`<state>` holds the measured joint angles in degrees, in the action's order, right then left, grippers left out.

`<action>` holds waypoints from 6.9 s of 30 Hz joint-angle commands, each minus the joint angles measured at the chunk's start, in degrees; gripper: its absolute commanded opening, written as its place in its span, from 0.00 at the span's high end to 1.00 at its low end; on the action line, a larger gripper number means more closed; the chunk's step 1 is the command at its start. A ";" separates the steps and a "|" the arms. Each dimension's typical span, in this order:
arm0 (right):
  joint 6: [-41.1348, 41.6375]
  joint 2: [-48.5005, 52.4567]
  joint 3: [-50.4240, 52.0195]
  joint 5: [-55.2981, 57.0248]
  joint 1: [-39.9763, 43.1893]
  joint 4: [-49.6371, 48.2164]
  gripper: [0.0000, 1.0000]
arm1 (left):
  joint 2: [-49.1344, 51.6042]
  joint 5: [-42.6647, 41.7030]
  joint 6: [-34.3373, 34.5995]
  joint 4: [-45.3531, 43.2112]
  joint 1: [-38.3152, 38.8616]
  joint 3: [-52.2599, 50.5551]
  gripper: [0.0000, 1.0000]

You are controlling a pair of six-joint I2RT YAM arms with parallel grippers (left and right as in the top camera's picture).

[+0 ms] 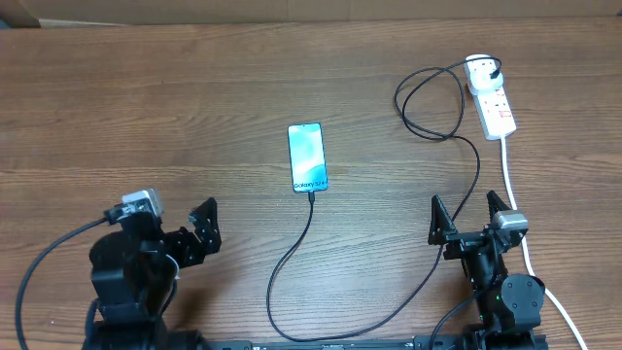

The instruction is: Plug charger to phone and switch on socket

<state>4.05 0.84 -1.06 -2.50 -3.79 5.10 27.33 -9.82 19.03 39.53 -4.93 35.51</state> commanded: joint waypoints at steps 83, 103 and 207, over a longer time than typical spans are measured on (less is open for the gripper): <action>-0.26 -0.68 0.59 0.74 -0.33 -0.33 0.00 | -27.17 9.99 -13.94 -34.84 3.91 -35.19 0.00; -0.26 -0.68 0.59 0.74 -0.33 -0.33 0.00 | -27.17 10.88 -19.19 -34.80 3.89 -35.19 0.00; -6.03 -0.68 0.59 1.36 3.17 -0.28 0.00 | -27.12 11.30 -17.35 -35.06 3.85 -35.19 0.01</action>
<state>-1.50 0.84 -1.06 -1.45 -0.43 5.17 0.86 1.15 1.30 4.54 -1.48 0.49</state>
